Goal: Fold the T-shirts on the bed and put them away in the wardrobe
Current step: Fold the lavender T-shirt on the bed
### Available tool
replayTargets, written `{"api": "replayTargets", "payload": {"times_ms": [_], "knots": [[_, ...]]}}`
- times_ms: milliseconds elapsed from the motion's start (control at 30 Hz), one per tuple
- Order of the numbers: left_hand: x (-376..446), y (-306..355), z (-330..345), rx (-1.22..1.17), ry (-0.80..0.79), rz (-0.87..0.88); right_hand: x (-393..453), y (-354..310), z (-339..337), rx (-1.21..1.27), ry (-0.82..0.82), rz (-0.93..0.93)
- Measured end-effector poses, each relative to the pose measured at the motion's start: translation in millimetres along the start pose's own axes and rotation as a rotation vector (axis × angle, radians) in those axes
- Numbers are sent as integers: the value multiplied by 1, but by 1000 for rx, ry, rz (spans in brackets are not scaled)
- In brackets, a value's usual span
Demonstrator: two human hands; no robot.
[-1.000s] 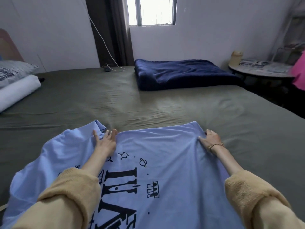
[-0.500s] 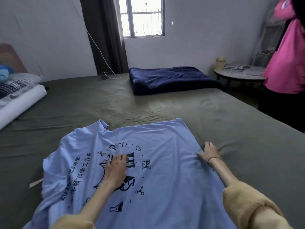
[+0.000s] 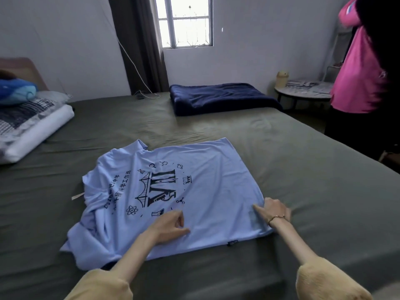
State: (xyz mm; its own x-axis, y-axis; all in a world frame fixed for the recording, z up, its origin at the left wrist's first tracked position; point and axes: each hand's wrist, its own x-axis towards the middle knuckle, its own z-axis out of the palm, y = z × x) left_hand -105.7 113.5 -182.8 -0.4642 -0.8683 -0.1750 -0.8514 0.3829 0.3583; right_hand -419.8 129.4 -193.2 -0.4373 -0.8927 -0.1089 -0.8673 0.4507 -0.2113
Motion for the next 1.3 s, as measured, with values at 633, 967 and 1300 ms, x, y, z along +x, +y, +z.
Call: {"api": "replayTargets", "payload": {"times_ms": [633,967,1300], "knots": [[-78,-15,-17,-78,-51,-121,-64,-20,12,-214,286,-63],[-110,-116,-40,-207,692,-689,-98,-164,35,-106,-34,-504],[-145,-193,-32,-739,646,-796,-185,-301,74,69,-257,-991]]}}
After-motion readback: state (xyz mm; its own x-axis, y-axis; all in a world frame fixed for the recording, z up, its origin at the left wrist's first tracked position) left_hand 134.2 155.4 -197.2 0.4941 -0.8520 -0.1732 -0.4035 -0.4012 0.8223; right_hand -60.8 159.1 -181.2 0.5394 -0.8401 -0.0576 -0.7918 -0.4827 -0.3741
